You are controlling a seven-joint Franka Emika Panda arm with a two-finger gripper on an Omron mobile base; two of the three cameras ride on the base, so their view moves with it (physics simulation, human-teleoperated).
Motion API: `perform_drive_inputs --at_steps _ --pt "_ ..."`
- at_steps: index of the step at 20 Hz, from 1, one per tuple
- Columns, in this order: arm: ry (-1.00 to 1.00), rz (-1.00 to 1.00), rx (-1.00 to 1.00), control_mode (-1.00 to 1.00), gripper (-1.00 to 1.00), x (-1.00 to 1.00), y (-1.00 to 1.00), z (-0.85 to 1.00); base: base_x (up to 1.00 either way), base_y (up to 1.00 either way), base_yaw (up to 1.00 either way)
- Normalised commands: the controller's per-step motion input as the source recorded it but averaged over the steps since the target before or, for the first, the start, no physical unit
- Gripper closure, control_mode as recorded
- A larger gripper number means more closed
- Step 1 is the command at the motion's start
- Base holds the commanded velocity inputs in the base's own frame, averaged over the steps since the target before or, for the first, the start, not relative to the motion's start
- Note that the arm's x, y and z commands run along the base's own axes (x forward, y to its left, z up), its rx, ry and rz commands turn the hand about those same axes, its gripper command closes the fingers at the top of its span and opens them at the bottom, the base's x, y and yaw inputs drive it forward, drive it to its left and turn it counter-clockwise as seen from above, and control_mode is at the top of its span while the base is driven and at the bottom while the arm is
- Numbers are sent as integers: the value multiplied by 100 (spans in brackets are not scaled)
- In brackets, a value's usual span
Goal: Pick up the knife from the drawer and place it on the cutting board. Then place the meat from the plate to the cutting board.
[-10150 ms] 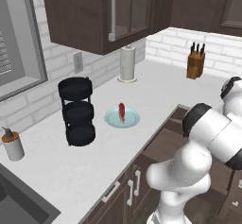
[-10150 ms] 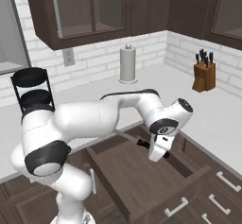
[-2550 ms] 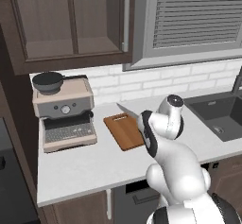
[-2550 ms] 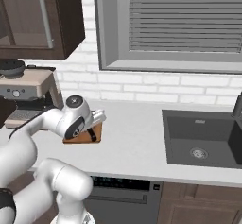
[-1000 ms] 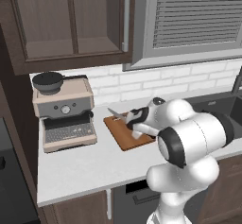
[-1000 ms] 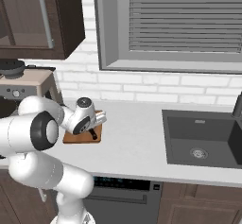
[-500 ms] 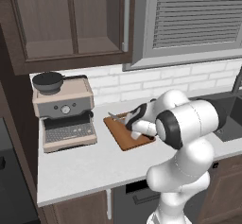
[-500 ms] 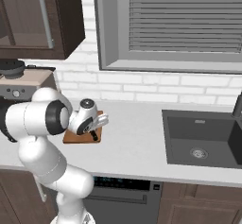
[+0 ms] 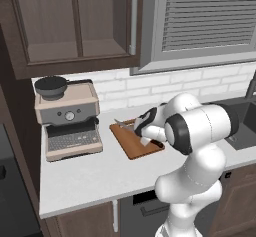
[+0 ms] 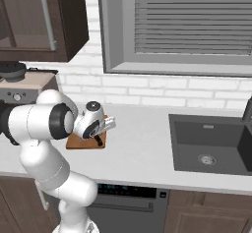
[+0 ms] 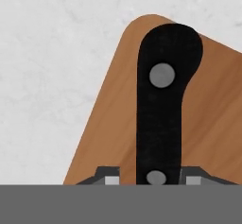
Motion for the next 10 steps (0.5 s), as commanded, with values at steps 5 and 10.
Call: perform_drive_inputs --at_steps 5,10 --pt "0 -23 0 -100 100 2 0 -1 0 0 0" --pt "0 -25 0 -100 100 0 0 0 0 0 0"
